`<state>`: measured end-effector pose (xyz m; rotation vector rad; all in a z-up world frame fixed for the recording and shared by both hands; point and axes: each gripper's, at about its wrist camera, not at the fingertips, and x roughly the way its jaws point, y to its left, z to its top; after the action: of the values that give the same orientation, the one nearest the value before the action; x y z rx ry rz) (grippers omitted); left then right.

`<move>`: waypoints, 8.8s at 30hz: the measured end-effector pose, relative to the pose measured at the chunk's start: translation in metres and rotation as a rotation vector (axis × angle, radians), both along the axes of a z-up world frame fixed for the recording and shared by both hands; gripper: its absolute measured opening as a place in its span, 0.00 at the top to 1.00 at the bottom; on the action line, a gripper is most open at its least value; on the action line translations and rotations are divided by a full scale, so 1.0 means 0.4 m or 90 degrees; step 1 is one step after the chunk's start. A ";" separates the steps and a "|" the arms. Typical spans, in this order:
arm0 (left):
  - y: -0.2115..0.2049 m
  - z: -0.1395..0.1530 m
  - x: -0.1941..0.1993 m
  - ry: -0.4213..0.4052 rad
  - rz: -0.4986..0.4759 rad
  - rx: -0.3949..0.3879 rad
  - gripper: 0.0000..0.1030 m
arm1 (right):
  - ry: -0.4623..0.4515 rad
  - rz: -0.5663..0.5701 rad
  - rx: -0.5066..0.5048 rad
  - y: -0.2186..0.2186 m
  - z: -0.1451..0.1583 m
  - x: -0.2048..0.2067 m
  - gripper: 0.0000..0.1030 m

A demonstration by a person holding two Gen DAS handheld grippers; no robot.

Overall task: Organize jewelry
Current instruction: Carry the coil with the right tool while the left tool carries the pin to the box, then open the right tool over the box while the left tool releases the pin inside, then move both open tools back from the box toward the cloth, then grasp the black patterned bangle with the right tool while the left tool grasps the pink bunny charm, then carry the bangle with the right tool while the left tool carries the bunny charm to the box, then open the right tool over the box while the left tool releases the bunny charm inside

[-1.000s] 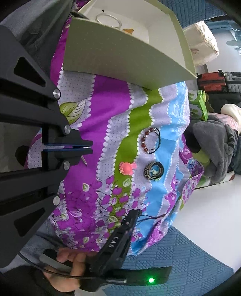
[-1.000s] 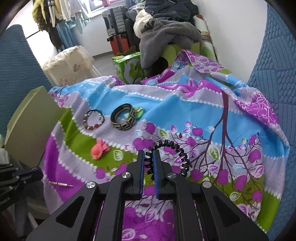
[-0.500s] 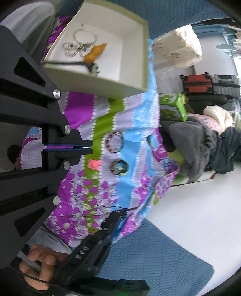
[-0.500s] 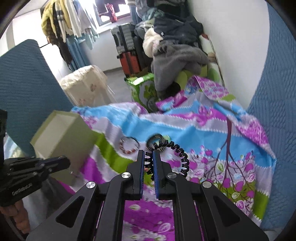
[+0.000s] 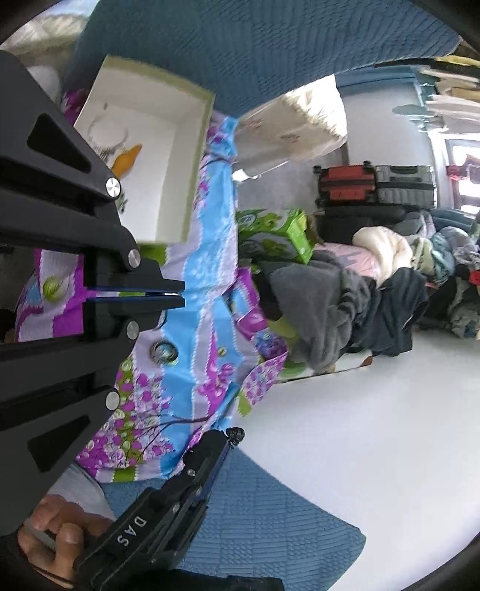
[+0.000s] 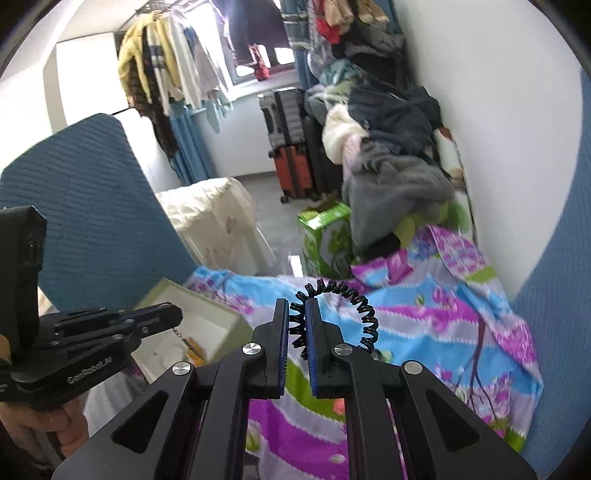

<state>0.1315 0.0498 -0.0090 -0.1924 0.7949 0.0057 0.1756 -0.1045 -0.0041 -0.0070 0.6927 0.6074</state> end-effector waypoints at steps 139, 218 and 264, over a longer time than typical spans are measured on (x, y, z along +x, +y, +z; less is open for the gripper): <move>-0.270 -0.465 0.123 0.137 -0.071 -0.065 0.66 | 0.113 0.020 0.001 -0.189 -0.480 0.192 0.82; -0.060 -0.109 -0.048 -0.040 -0.064 -0.094 0.77 | 0.090 -0.056 -0.009 -0.125 -0.164 -0.053 0.94; 0.439 -0.205 -0.097 0.062 0.145 -0.080 0.77 | 0.137 0.180 -0.124 0.489 -0.261 -0.026 0.93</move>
<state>0.0925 0.2253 -0.0909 -0.4029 0.8670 0.1820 0.1650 0.0910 -0.1084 -0.2253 0.9675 0.8165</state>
